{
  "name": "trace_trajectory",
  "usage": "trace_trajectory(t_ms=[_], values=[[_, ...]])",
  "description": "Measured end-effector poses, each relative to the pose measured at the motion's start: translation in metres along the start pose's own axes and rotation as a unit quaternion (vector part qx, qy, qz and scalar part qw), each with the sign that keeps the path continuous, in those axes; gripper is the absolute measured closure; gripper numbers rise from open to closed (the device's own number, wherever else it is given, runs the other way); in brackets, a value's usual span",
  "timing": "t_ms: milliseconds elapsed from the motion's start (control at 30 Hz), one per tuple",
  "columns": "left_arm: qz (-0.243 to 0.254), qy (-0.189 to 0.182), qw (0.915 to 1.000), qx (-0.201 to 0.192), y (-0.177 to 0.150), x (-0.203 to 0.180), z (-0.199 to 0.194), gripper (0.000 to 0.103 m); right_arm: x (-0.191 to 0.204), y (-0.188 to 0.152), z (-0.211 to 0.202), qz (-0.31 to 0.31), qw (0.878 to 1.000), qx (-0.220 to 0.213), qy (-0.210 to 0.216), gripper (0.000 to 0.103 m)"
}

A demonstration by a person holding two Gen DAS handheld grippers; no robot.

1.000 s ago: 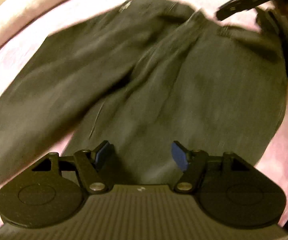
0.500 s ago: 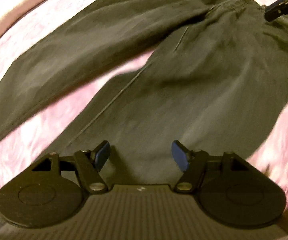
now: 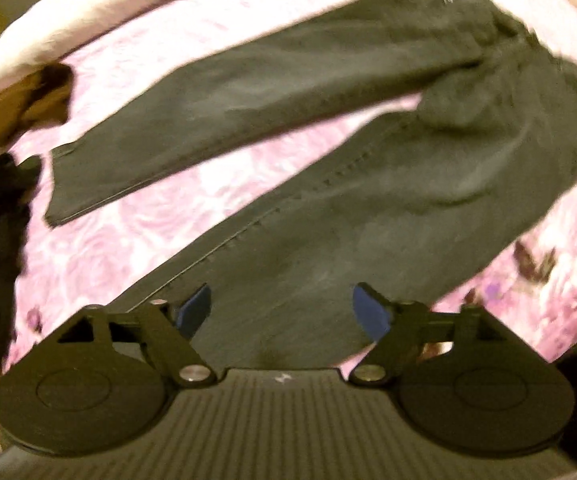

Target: Fold clothes

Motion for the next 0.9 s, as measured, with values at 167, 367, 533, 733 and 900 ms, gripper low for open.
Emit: trace_trajectory(t_ms=[167,367,533,733,900], values=[[-0.062,0.003,0.9979,-0.019,-0.012,-0.006,-0.048,0.001,0.011,-0.014,-0.035,-0.020,1.000,-0.024,-0.002,0.026],[-0.091,0.021,0.9950,-0.037,-0.033,-0.038,-0.094,0.001,0.015,-0.035,-0.071,-0.042,0.998,-0.056,0.010,0.026],[-0.092,0.053,0.9923,-0.064,-0.042,-0.066,-0.122,0.002,0.018,-0.053,-0.099,-0.058,0.995,-0.081,0.020,0.026],[-0.075,0.059,0.9920,-0.083,-0.039,-0.090,-0.141,0.002,0.003,-0.071,-0.119,-0.067,0.992,-0.104,0.020,0.026],[-0.085,0.037,0.9912,-0.095,-0.031,-0.100,-0.152,0.002,-0.008,-0.078,-0.129,-0.064,0.991,-0.115,0.021,0.026]])
Point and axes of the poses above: each gripper's, at about its wrist camera, not at the fingertips, and z roughly the way its jaws point, x to its left, y to its top, the point moved 2 cm from there along z, roughly the way its jaws point, and after that the axes turned 3 degrees about y, right-handed, at the moved point
